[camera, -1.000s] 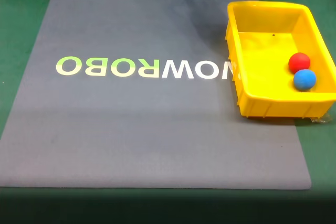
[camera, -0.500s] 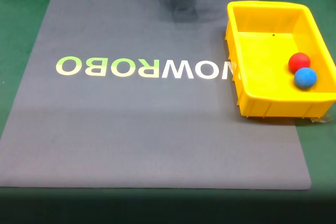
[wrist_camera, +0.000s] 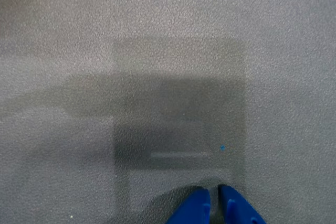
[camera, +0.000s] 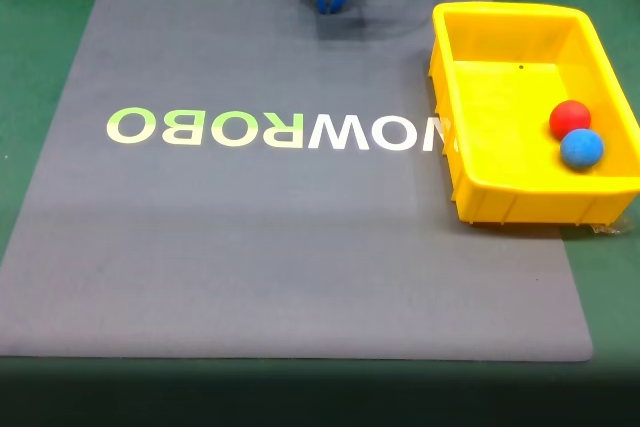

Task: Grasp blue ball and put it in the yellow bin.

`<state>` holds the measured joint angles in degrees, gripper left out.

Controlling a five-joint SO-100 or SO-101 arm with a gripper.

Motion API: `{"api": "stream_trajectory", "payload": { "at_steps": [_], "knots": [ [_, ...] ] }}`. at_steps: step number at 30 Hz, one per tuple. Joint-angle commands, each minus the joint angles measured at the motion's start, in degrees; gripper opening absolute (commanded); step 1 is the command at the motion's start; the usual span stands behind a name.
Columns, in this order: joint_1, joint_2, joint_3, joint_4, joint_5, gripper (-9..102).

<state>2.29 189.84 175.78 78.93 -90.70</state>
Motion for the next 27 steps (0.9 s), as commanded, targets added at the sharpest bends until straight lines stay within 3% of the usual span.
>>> {"api": "stream_trajectory", "payload": {
  "at_steps": [1, 6, 27],
  "knots": [
    [1.6, 0.7, 1.7, -0.3, 0.9, 0],
    [2.0, 0.7, 1.7, -0.3, 1.6, 5],
    [2.0, 0.7, 1.7, 0.0, -0.8, 5]
  ]
}}
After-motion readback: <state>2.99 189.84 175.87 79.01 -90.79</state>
